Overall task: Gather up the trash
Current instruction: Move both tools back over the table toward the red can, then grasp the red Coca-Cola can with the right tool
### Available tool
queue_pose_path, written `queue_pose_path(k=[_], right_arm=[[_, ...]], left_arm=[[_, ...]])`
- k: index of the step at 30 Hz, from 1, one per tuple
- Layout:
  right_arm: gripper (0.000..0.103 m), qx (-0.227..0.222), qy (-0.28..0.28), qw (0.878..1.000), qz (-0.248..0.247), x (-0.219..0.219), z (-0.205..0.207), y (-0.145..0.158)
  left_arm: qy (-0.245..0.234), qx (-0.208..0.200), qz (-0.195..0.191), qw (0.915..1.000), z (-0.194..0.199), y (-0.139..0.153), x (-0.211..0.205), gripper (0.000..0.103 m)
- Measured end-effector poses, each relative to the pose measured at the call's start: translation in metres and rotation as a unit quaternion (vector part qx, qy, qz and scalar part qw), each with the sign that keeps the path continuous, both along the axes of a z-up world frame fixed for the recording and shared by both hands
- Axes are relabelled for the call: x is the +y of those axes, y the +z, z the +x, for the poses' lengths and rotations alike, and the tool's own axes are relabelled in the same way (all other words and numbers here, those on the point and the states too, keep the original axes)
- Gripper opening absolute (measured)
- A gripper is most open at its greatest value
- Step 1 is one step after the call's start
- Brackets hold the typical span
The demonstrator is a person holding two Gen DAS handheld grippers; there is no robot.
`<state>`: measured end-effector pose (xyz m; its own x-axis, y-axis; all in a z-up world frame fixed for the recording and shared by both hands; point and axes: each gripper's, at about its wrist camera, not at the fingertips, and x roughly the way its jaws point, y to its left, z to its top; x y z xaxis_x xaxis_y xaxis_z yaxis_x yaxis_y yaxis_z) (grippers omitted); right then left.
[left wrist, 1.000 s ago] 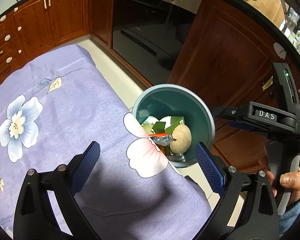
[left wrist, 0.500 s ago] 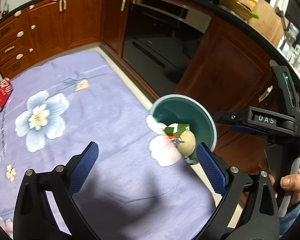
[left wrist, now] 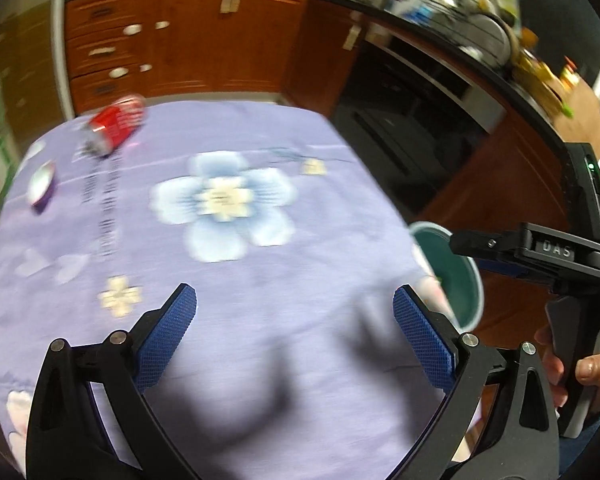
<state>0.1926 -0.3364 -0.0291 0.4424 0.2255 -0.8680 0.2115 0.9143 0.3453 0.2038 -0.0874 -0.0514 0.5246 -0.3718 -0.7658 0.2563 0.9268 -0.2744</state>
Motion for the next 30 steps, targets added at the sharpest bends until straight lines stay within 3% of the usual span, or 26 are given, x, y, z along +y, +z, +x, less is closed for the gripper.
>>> queue_pose_path(k=[6,15,21,30], right_arm=[[0.086,0.013,0.062,0.998,-0.01,0.075,0.036,-0.003],[0.086,0.023,0.145,0.988,-0.038,0.172,0.107,-0.009],[0.086,0.022,0.177,0.983,-0.04,0.225,0.171,-0.011],[0.086,0.029,0.193,0.981,0.005,0.289,0.262,-0.027]], left_arm=[[0.069,0.005,0.002,0.9976,0.012,-0.01,0.083,0.099],[0.174,0.031,-0.011,0.9842,0.054,-0.037,0.202,0.099],[0.203,0.046,-0.004,0.9781,0.09,-0.052,0.237,0.099],[0.208,0.052,-0.004,0.9768,0.143,-0.066,0.255,0.099]])
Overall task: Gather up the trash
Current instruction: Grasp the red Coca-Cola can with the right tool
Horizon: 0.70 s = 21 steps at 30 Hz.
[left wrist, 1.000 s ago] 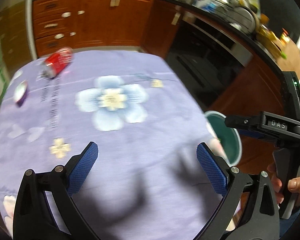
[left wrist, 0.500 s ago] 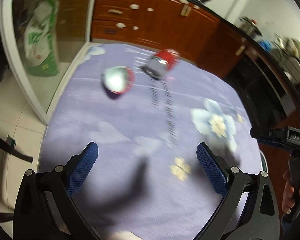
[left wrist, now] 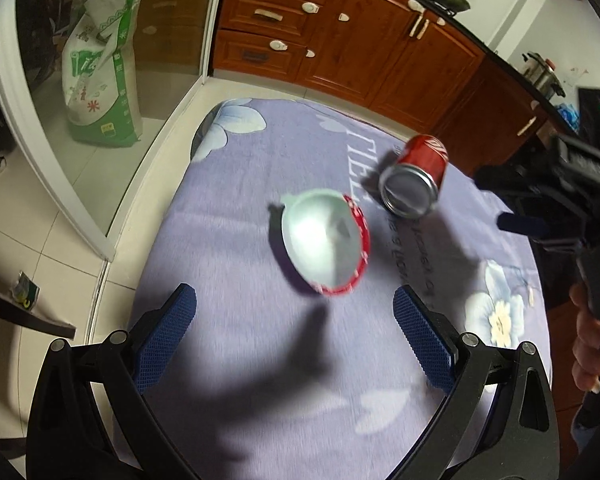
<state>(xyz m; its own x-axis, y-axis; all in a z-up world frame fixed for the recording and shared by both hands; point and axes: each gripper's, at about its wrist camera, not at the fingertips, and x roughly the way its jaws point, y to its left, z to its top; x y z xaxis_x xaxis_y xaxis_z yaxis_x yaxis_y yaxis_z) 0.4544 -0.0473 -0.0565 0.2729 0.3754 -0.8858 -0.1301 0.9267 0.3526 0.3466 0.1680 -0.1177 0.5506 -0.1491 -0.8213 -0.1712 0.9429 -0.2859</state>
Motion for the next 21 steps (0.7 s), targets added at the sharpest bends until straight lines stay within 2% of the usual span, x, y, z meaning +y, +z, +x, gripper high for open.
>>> queue_pose_path(k=[5,11,13,15,17,18,19,21], right_arm=[[0.086,0.011,-0.007,1.0,0.015,0.015,0.036,-0.021],[0.086,0.031,-0.01,0.999,0.038,0.021,0.057,-0.044],[0.073,0.029,0.0,0.999,0.041,0.025,0.058,-0.049],[0.068,0.015,0.01,0.999,0.044,0.027,0.055,-0.048],[0.056,-0.005,0.016,0.999,0.043,0.026,0.049,-0.041],[0.054,-0.008,0.019,0.999,0.039,0.024,0.047,-0.038],[0.052,-0.008,0.021,0.999,0.039,0.023,0.045,-0.037],[0.051,-0.007,0.028,0.999,0.039,0.02,0.04,-0.037]], left_arm=[[-0.004,0.005,0.007,1.0,0.016,-0.006,0.0,0.099],[-0.009,0.004,0.014,0.9999,0.027,-0.011,-0.003,0.099],[-0.009,0.006,0.012,0.9999,0.029,-0.013,-0.005,0.099],[-0.01,0.007,0.013,0.9998,0.032,-0.016,-0.007,0.099],[-0.01,0.006,0.016,0.9998,0.035,-0.019,-0.01,0.098],[-0.012,0.005,0.019,0.9997,0.036,-0.019,-0.013,0.098],[-0.014,0.002,0.023,0.9996,0.037,-0.02,-0.015,0.096],[-0.018,0.001,0.035,0.9992,0.04,-0.02,-0.02,0.083]])
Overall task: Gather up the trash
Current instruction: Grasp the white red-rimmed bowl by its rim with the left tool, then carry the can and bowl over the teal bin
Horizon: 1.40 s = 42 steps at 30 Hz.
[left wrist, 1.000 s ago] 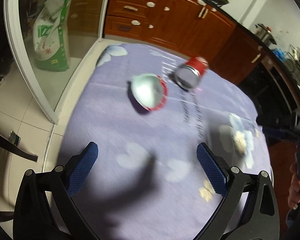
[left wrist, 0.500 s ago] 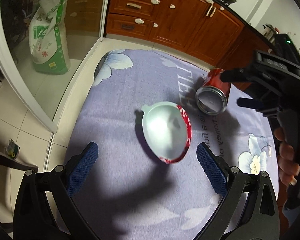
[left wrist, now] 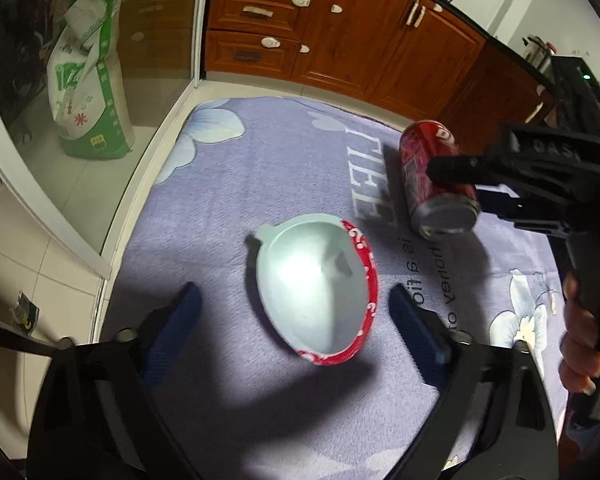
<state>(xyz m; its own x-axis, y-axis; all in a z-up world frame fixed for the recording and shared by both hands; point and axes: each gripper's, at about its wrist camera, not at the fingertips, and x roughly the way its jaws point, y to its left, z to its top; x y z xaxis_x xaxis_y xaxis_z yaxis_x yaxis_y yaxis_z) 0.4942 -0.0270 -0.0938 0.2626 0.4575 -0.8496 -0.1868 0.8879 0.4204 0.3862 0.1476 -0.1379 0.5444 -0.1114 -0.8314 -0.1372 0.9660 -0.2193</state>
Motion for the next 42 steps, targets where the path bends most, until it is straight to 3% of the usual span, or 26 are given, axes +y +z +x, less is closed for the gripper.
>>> queue_pose_path(k=[2,3,4,11,20,30,42], right_arm=[[0.052,0.005,0.006,1.0,0.001,-0.004,-0.005,-0.001],[0.052,0.005,0.01,1.0,-0.001,-0.003,-0.006,-0.001],[0.052,0.004,0.01,1.0,-0.003,-0.003,-0.006,-0.001],[0.059,0.028,0.005,1.0,0.009,-0.002,-0.005,-0.017],[0.058,0.004,0.004,1.0,0.019,-0.038,-0.05,0.007],[0.058,0.013,-0.037,0.997,0.071,-0.145,-0.156,0.031],[0.058,-0.009,-0.124,0.987,0.104,-0.295,-0.269,0.05]], left_arm=[[-0.006,-0.001,0.008,0.9999,0.003,0.001,-0.005,0.071],[-0.008,-0.002,0.01,0.9999,0.004,0.001,-0.008,0.058],[-0.009,-0.003,0.011,0.9999,0.004,0.001,-0.008,0.054],[0.002,-0.007,0.005,1.0,-0.006,0.003,-0.006,0.053],[-0.014,-0.018,0.02,0.9995,-0.04,0.026,-0.029,0.053],[-0.069,-0.037,0.02,0.9967,-0.105,0.062,-0.101,0.054],[-0.178,-0.049,0.032,0.9823,-0.161,0.089,-0.243,0.054]])
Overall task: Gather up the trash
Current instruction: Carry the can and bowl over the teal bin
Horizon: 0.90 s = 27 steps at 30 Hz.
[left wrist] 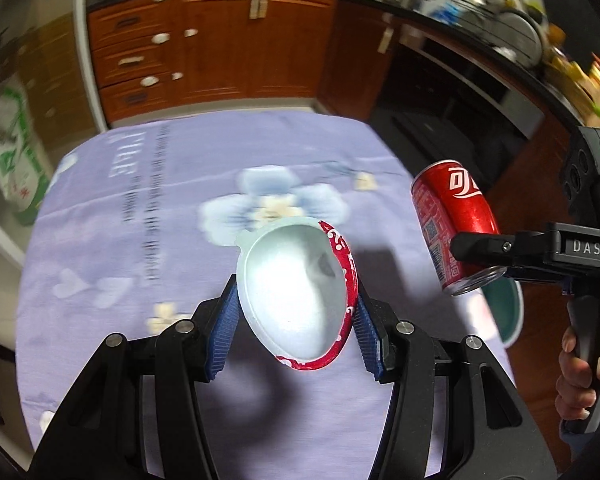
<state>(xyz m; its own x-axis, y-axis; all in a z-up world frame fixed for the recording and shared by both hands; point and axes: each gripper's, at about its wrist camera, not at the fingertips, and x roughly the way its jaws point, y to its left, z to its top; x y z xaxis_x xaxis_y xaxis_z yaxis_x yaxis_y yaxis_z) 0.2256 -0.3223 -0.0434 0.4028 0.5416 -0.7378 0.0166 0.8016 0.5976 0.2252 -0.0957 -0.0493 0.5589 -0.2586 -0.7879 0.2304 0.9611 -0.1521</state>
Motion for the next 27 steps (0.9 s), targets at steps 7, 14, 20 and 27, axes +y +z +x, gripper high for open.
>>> queue_pose_path(k=[7,14,20,27], right_arm=[[0.058,-0.02,-0.059,0.998,0.005,-0.085,-0.044,0.004],[0.059,-0.015,-0.131,0.991,0.006,-0.17,-0.084,-0.012],[0.058,0.003,-0.177,0.984,0.003,-0.223,-0.109,-0.032],[0.059,0.015,-0.201,0.979,0.008,-0.253,-0.118,-0.045]], left_arm=[[-0.067,0.003,0.018,0.9976,-0.012,0.004,-0.082,0.054],[-0.135,0.009,0.035,0.9902,-0.023,-0.004,-0.162,0.054],[-0.184,0.025,0.044,0.9817,-0.024,-0.019,-0.222,0.054],[-0.228,0.038,0.055,0.9712,-0.023,-0.032,-0.273,0.054]])
